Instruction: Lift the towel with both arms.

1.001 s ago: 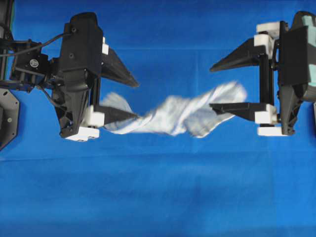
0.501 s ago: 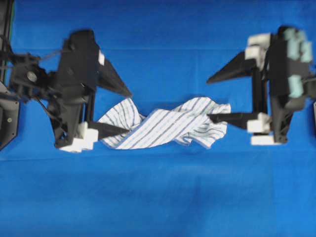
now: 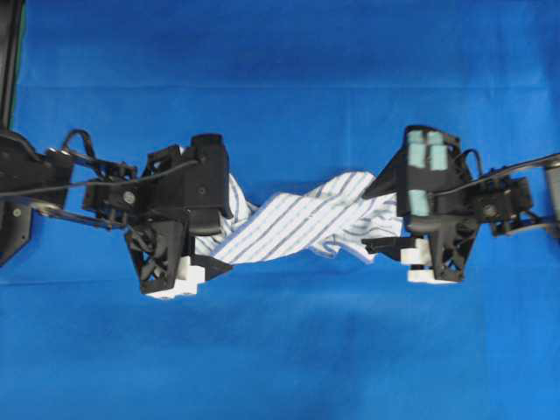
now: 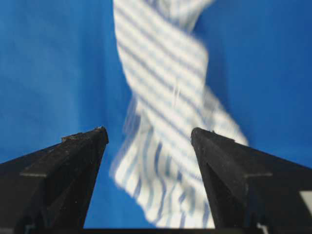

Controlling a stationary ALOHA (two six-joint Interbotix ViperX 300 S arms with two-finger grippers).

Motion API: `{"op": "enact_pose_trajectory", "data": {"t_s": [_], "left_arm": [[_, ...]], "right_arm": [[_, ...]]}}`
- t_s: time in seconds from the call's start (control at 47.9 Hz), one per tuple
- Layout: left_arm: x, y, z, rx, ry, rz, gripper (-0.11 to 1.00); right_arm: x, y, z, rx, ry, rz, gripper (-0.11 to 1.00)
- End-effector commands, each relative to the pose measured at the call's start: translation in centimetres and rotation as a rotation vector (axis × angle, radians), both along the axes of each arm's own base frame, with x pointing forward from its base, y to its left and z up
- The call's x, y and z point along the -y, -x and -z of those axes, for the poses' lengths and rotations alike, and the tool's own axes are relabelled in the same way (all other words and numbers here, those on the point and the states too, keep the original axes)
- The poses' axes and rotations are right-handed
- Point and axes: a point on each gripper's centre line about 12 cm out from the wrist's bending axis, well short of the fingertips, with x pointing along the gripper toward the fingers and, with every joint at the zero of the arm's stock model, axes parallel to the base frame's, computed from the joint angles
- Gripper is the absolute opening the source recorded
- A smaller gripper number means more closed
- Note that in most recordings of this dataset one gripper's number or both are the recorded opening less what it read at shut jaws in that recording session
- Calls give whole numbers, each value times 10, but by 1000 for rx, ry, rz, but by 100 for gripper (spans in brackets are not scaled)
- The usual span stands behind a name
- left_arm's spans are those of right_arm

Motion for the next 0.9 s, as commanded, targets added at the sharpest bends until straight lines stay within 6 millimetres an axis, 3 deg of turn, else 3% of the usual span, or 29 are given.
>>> {"op": "enact_pose_trajectory", "data": {"t_s": [0.0, 0.25, 0.417, 0.668, 0.876], "left_arm": [[4, -2, 11, 12, 4, 8, 92], [7, -1, 74, -56, 0, 6, 92], [8, -5, 101, -90, -1, 0, 92], [4, -5, 121, -120, -8, -9, 92], [-3, -5, 122, -128, -7, -29, 90]], "right_arm": [[-3, -2, 12, -9, -20, 1, 69], [-8, -11, 64, -95, -52, 11, 69], [-9, -21, 89, -133, -57, 10, 69], [-8, -28, 107, -162, -59, 13, 69], [-6, -28, 109, -166, -55, 17, 67]]}}
